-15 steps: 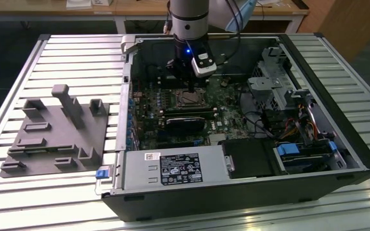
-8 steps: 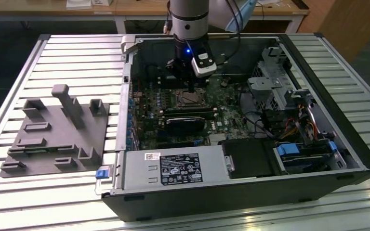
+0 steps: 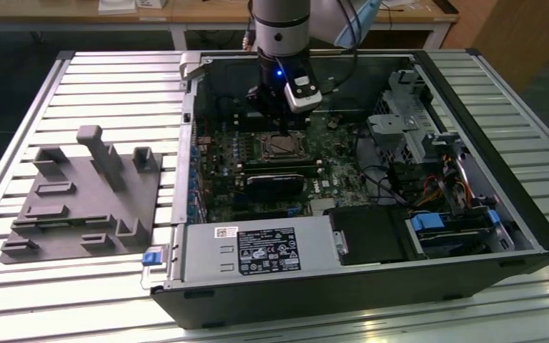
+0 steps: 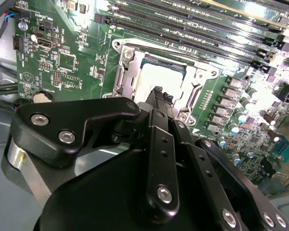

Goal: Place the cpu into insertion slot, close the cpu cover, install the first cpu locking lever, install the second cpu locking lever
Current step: 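Install the second cpu locking lever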

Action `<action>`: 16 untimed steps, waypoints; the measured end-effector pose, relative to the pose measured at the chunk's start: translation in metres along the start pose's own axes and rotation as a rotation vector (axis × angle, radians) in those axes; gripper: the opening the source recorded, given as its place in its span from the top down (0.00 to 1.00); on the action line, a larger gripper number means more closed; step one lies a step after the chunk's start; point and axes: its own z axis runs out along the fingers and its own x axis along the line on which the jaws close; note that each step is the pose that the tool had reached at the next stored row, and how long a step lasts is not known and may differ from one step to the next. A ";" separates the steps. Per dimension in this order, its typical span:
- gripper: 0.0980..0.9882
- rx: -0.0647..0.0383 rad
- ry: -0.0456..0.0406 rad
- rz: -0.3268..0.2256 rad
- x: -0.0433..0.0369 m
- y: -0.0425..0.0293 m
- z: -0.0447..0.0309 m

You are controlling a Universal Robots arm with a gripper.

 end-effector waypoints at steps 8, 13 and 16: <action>0.99 0.000 0.0001 0.000 -0.0011 -0.0039 -0.0002; 0.99 0.000 0.0001 0.000 -0.0030 -0.0104 -0.0001; 0.99 0.000 0.0000 0.000 -0.0032 -0.0113 -0.0004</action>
